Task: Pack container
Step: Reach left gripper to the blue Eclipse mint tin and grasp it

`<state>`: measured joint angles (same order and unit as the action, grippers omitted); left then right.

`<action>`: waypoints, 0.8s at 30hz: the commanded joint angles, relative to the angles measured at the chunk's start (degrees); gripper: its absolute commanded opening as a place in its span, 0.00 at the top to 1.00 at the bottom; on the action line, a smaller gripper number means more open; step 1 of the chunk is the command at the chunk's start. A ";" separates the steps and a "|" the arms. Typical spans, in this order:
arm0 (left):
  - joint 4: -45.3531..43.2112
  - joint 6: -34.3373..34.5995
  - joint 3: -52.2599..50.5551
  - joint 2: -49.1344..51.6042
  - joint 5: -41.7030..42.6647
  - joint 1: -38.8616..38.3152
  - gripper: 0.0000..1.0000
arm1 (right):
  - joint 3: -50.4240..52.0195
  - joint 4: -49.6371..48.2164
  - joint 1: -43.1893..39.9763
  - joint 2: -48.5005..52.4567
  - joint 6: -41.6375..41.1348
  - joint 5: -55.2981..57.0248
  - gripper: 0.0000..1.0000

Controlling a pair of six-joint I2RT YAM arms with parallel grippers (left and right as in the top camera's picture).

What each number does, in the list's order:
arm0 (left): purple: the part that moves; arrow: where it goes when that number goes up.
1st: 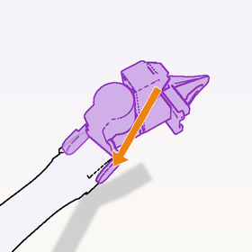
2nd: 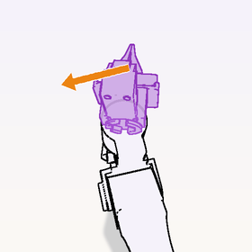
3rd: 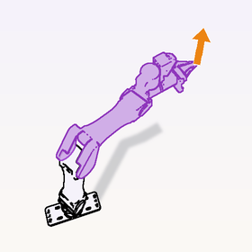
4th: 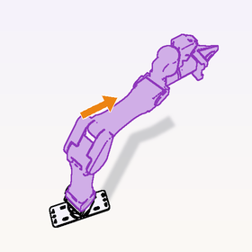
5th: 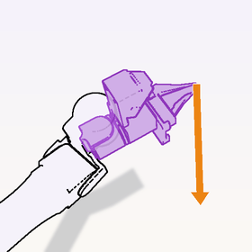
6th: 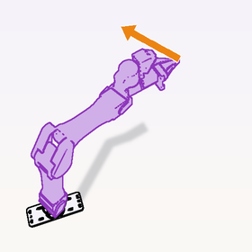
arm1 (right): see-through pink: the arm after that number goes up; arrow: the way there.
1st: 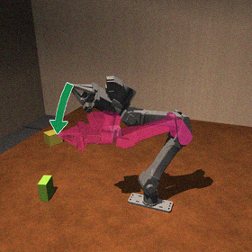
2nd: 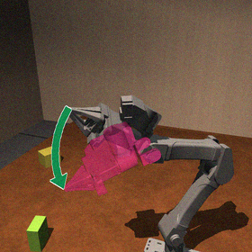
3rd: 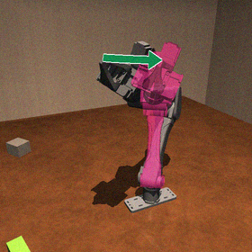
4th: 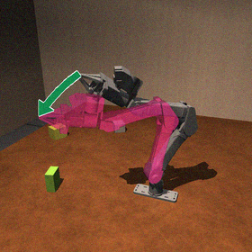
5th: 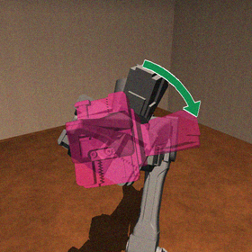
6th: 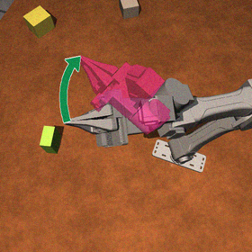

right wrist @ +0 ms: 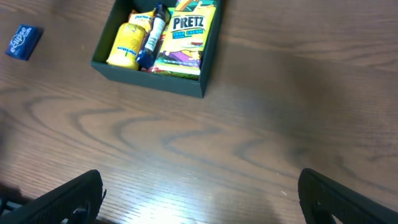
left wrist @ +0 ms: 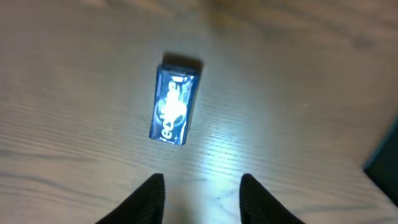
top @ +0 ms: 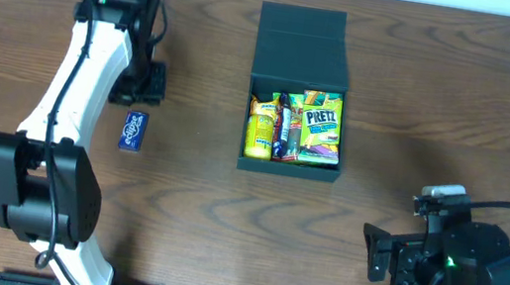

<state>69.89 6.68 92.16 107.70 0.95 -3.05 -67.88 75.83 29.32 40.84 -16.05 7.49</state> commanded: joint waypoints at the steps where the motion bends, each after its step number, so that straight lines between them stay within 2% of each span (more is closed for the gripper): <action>1: -1.86 -1.99 -5.20 -0.04 0.59 0.94 0.54 | -0.42 0.09 -0.55 -0.11 0.44 0.42 0.01; 2: -3.52 -1.99 -7.45 -0.04 0.59 1.42 0.47 | -0.42 0.09 -0.55 -0.11 0.44 0.42 0.01; 6: -8.44 -1.99 -11.93 -0.04 0.57 2.64 0.37 | -0.42 0.09 -0.52 -0.11 0.44 0.42 0.01; 10: -13.70 -2.03 -15.37 -0.04 0.35 4.31 0.20 | -0.42 0.09 -0.52 -0.11 0.44 0.42 0.01; 16: -19.43 -2.03 -19.74 -0.02 0.61 7.06 0.14 | -0.42 0.09 -0.55 -0.11 0.44 0.42 0.01; 24: -25.14 -2.01 -22.99 0.02 0.61 7.21 0.14 | -0.42 0.09 -0.52 -0.11 0.46 0.42 0.01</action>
<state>45.15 5.04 70.28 107.72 1.34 4.03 -67.88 75.83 29.32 40.84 -16.05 7.49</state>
